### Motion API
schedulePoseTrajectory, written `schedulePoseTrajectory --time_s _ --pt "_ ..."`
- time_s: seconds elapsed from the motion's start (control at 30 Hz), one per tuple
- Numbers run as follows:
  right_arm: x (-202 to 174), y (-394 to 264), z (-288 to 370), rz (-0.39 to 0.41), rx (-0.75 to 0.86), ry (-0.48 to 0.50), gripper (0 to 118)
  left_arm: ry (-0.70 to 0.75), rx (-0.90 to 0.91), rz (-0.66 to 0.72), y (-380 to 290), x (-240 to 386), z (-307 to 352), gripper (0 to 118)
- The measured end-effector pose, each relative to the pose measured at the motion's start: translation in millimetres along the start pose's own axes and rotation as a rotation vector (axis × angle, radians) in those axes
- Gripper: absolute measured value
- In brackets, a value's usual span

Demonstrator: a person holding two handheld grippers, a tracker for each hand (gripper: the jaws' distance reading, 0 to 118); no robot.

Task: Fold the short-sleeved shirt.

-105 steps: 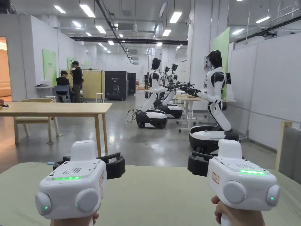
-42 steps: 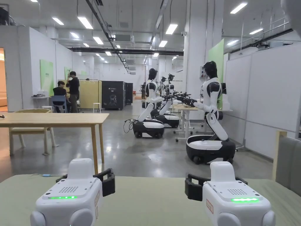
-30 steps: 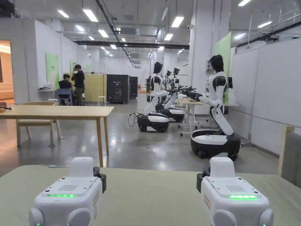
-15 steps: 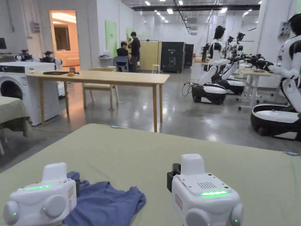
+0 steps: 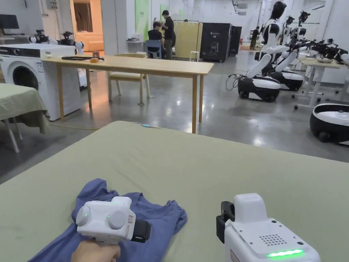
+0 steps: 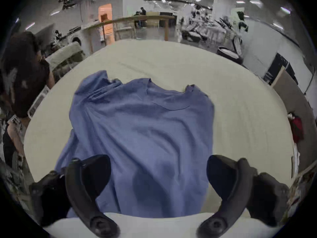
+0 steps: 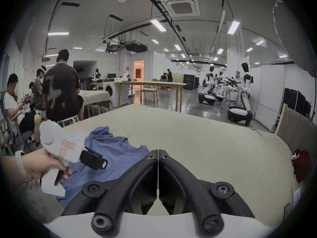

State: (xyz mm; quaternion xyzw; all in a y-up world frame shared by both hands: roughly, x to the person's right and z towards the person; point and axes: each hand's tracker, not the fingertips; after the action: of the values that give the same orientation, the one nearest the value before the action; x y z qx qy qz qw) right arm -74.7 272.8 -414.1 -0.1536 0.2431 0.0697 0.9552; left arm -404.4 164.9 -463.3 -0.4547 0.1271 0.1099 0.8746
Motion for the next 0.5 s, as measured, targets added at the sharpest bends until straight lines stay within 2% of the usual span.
schedulePoseTrajectory --time_s 0.07,0.1,0.2,0.23,0.33,0.37,0.4,0.43,0.5 --pt "6.5 -2.1 1.8 -0.015 -0.001 -0.014 2 0.069 -0.053 0.022 -3.0 -1.7 -25.8 118" --pt "9.9 -3.2 3.1 -0.022 0.0 -0.02 2 0.055 -0.049 0.024 -3.9 31.6 38.9 118" --pt "19.4 -6.4 5.1 -0.034 -0.004 -0.036 2 0.093 -0.092 0.002 -13.8 52.1 46.1 115" --pt "21.7 -7.5 6.4 -0.037 -0.004 -0.042 2 0.097 -0.093 0.005 -8.1 29.1 -10.5 115" --pt "28.6 -9.7 10.1 -0.038 -0.007 -0.056 2 0.108 -0.12 0.025 -24.9 30.0 -22.5 115" --pt "30.8 -10.1 11.8 -0.036 -0.009 -0.061 2 0.107 -0.096 0.023 -19.3 24.6 -33.4 112" --pt "33.0 -10.4 13.7 -0.035 -0.009 -0.064 2 0.12 -0.097 0.006 -17.2 27.3 -30.5 103" --pt "35.5 -10.5 15.8 -0.036 -0.01 -0.062 2 0.117 -0.101 -0.012 -15.4 27.8 -29.0 103" --pt "39.0 -9.2 21.4 -0.034 -0.009 -0.061 2 0.076 -0.024 -0.048 -19.9 28.6 -16.9 95"
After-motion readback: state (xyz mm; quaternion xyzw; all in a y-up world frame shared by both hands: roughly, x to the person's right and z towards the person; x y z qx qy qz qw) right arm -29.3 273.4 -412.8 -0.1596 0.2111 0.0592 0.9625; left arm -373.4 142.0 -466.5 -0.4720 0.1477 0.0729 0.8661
